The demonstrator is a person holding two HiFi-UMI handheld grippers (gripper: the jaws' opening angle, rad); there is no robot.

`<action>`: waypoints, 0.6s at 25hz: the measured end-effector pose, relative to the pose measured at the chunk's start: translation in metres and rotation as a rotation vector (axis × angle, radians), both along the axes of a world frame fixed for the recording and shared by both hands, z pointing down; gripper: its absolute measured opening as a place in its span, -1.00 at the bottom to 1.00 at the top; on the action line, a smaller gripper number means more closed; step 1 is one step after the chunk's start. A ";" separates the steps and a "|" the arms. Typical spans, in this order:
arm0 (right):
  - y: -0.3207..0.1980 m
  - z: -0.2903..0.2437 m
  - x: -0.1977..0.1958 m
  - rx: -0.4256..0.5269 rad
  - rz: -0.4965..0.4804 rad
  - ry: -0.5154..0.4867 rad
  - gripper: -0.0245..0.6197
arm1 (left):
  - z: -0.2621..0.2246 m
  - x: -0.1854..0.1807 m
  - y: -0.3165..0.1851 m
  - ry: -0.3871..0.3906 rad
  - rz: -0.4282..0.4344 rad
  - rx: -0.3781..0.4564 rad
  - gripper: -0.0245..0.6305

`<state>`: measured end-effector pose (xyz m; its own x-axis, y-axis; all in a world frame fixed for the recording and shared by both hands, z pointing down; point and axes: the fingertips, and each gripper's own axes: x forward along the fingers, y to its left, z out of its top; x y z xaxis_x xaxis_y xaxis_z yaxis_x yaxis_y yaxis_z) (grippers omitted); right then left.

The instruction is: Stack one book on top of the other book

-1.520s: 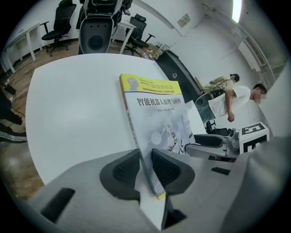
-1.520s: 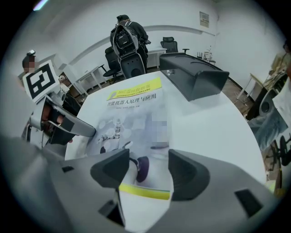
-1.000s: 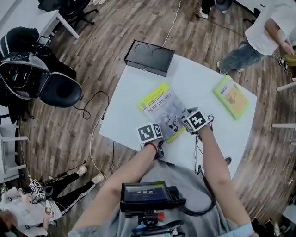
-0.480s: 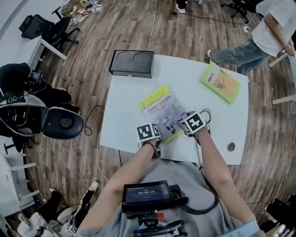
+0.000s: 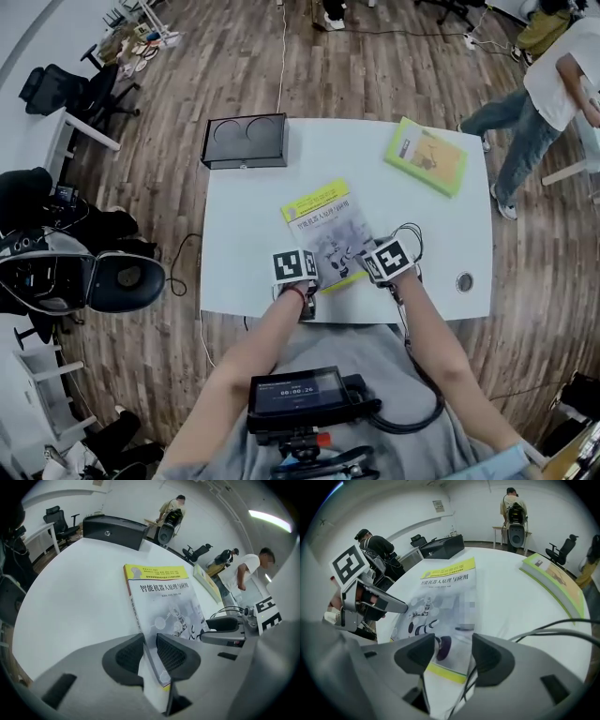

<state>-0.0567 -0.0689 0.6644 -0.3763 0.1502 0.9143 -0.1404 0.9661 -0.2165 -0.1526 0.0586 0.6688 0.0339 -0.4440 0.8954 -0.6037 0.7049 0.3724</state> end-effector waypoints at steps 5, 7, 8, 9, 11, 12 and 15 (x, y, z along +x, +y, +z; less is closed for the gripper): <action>0.007 -0.001 0.020 -0.025 0.081 0.015 -0.11 | -0.001 0.002 -0.008 0.007 0.120 -0.009 -0.64; 0.009 0.000 0.027 -0.050 0.134 0.014 -0.11 | 0.001 0.003 -0.012 0.013 0.169 -0.011 -0.64; 0.012 0.000 0.031 -0.062 0.156 0.013 -0.11 | 0.001 0.003 -0.013 0.016 0.191 -0.012 -0.64; 0.014 0.000 0.034 -0.073 0.175 0.013 -0.11 | 0.001 0.004 -0.014 0.019 0.214 -0.013 -0.64; 0.019 0.000 0.040 -0.090 0.201 0.016 -0.11 | 0.001 0.004 -0.017 0.021 0.263 -0.018 -0.64; 0.021 0.000 0.043 -0.098 0.213 0.019 -0.11 | 0.001 0.004 -0.019 0.021 0.289 -0.020 -0.64; 0.028 -0.001 0.051 -0.127 0.246 0.019 -0.11 | 0.000 0.004 -0.023 0.019 0.356 -0.027 -0.64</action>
